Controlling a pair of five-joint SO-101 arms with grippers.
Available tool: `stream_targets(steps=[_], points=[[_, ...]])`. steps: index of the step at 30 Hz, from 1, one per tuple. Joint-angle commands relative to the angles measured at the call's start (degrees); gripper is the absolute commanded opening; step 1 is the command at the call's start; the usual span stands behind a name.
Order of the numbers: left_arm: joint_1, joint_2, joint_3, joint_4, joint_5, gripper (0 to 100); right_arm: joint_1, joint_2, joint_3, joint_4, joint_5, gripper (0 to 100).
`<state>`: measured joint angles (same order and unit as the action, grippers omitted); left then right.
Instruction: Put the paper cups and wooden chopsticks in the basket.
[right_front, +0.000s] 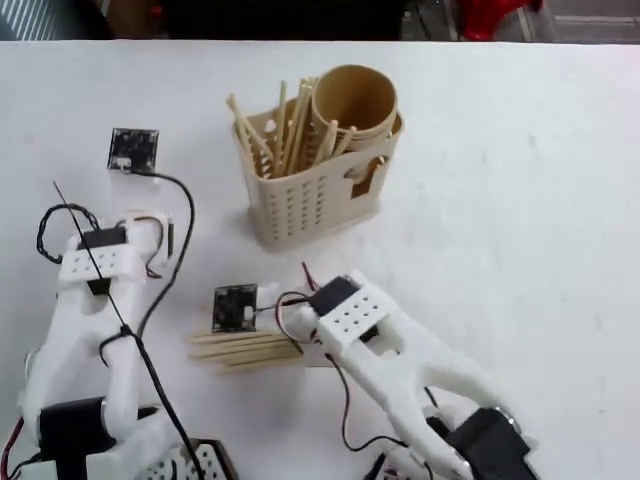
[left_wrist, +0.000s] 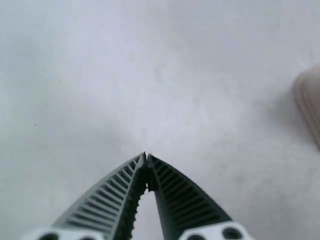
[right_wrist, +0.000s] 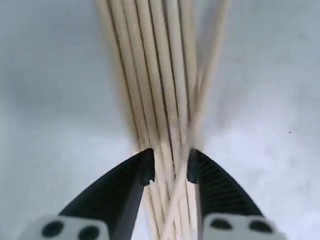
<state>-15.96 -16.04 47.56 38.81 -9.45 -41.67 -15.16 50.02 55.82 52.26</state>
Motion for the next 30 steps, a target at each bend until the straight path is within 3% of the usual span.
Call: stream_targets(steps=[1, 6, 11, 30], points=[[0.75, -0.13, -0.44, -0.97, 0.00, 2, 0.75, 3.38, -0.44, -4.35, 0.70, 14.1], [0.75, -0.13, -0.44, -1.05, 0.00, 2, 3.91, 7.87, -1.23, -8.66, 0.70, 13.5], [0.75, -0.13, -0.44, -1.05, 0.00, 2, 6.11, 8.48, -3.52, -8.66, 0.70, 1.9], [0.75, -0.13, -0.44, -1.05, 0.00, 2, 10.24, 0.31, -5.01, -3.38, -3.34, 1.8]])
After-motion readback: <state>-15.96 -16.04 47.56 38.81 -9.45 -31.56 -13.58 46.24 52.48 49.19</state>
